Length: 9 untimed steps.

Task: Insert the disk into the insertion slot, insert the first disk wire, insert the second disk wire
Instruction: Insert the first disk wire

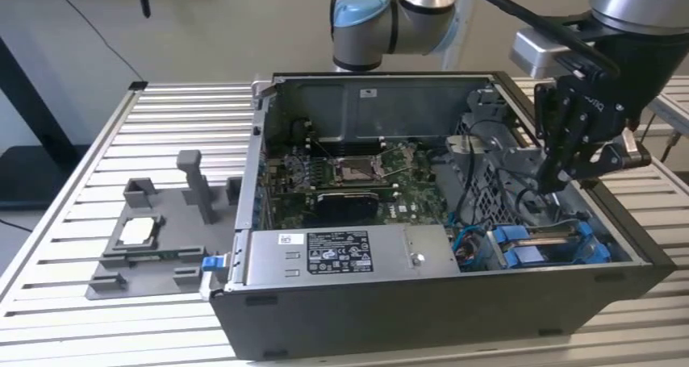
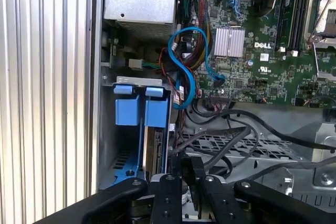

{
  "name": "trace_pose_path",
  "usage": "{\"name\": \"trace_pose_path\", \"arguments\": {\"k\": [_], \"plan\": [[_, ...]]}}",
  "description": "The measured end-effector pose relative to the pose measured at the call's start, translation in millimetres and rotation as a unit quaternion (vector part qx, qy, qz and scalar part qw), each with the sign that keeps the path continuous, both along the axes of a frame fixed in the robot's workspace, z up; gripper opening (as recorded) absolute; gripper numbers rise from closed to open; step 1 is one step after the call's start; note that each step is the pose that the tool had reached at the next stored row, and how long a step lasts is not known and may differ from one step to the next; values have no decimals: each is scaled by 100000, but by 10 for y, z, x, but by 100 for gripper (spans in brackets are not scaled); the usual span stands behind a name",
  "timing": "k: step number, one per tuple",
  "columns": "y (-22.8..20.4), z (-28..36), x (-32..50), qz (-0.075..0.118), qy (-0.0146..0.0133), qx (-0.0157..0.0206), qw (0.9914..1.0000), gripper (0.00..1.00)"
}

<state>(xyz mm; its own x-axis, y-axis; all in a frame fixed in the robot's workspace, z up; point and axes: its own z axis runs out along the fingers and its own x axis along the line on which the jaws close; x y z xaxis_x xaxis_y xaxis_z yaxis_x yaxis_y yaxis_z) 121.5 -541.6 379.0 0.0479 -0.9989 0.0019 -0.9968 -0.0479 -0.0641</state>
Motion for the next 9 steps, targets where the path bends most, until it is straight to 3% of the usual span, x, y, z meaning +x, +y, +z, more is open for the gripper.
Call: {"name": "trace_pose_path", "arguments": {"k": [5, 7, 9], "plan": [[-43, -24, 5, -375, 70, 299, 99999, 19], [-60, -32, 9, -497, 489, 296, 99997, 19], [-72, -41, 21, -535, 1140, 298, 99992, 19]]}}
